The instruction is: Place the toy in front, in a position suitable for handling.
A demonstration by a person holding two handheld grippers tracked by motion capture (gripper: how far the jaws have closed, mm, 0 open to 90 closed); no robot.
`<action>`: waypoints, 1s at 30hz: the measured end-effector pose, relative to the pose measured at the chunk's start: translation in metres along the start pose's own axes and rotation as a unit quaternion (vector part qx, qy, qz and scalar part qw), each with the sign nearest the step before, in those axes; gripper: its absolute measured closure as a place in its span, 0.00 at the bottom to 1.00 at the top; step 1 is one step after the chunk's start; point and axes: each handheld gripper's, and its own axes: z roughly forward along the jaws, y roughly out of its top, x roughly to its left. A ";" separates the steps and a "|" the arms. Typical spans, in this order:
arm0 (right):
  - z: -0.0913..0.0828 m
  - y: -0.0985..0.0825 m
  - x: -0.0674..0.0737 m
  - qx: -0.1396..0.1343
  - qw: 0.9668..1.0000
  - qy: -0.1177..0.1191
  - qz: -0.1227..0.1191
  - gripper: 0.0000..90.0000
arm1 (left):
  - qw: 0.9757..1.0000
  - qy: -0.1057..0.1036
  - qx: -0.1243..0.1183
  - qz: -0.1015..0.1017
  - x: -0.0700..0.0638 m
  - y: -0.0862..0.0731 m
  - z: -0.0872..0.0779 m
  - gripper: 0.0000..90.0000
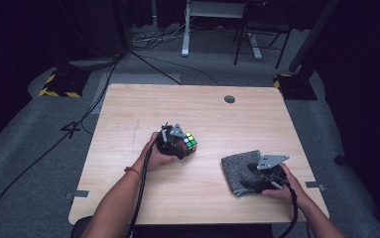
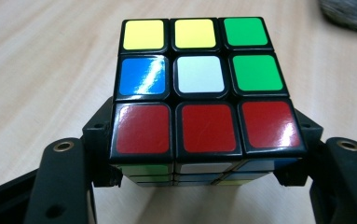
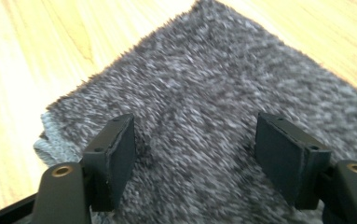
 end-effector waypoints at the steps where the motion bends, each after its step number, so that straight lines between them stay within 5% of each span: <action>1: 0.000 0.001 0.002 -0.002 1.000 0.004 -0.002 0.33 | 1.000 -0.008 0.002 0.004 -0.005 -0.004 -0.004 0.37; 6: 0.003 0.004 0.009 0.005 1.000 0.004 -0.012 0.33 | 0.999 -0.016 0.020 0.024 -0.017 -0.010 -0.014 0.37; 15: 0.010 0.001 0.006 0.013 1.000 0.013 0.009 0.35 | 0.998 -0.043 0.017 0.048 -0.060 -0.031 -0.031 0.37; 23: 0.010 0.001 0.005 0.015 1.000 0.017 0.004 0.38 | 0.995 -0.042 0.023 0.088 -0.093 -0.038 -0.030 0.36; 30: 0.010 0.004 0.009 0.010 1.000 0.025 0.000 0.65 | 0.992 -0.056 0.029 0.106 -0.104 -0.037 -0.027 0.35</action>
